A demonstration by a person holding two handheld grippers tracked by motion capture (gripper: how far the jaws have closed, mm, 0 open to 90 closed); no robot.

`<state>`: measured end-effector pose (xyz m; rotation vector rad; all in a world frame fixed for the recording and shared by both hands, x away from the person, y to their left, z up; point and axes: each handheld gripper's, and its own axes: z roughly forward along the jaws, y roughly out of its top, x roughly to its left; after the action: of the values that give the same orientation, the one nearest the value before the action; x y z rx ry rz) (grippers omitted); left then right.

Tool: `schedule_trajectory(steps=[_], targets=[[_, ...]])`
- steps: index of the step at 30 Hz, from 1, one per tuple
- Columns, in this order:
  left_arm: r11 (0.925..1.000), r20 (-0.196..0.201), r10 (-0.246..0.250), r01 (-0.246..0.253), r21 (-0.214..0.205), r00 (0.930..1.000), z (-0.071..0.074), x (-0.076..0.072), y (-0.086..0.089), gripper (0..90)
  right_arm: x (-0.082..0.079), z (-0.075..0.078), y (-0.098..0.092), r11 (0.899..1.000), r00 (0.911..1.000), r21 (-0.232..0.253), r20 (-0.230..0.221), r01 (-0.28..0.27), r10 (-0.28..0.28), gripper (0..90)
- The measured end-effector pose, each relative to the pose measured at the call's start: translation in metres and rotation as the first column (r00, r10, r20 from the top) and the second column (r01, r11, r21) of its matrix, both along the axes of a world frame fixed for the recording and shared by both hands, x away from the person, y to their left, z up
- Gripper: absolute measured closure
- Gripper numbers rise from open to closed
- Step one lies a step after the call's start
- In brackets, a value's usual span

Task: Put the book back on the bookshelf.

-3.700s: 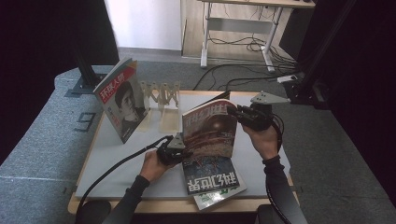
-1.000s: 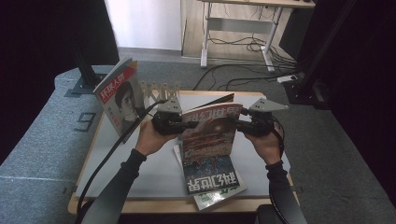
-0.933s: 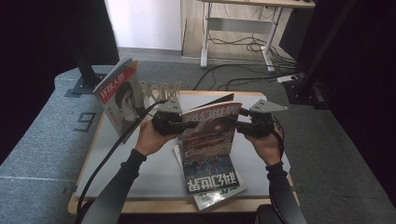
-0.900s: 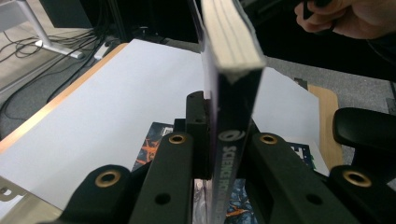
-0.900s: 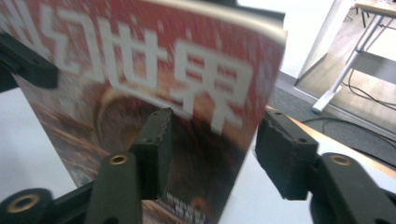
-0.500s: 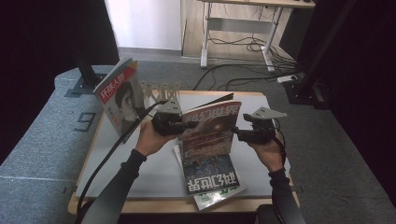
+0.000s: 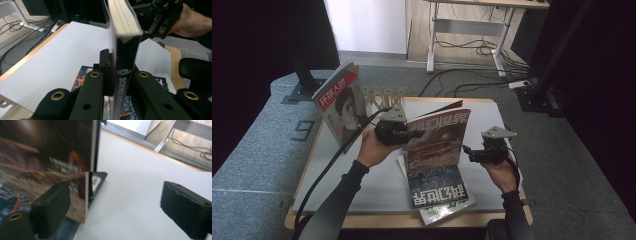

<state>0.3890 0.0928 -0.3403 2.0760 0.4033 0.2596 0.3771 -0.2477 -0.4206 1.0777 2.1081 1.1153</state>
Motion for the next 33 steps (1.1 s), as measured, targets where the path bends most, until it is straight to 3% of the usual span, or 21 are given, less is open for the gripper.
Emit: schedule_trajectory(steps=[6,15,24,33], targets=[[1.0,0.002,0.002,-0.002,-0.005,1.0,0.0,-0.001,-0.001,83.4,-0.001,-0.02,-0.01,0.998,0.998,-0.006,-0.025,0.058,-0.058,0.4],[0.9995,-0.027,-0.003,0.002,-0.033,0.9996,0.0,0.001,-0.001,83.7,-0.004,-0.049,-0.023,0.993,0.9901,-0.027,-0.075,0.117,-0.118,0.0],[0.9984,-0.035,0.007,-0.009,-0.056,0.9994,0.004,0.001,0.001,83.8,-0.005,-0.081,-0.033,0.989,0.9792,-0.052,-0.145,0.136,-0.142,0.0],[0.9979,-0.03,0.028,-0.029,-0.057,0.9992,0.01,0.0,0.007,83.9,-0.003,-0.103,-0.034,0.987,0.9682,-0.076,-0.199,0.138,-0.151,0.0]])
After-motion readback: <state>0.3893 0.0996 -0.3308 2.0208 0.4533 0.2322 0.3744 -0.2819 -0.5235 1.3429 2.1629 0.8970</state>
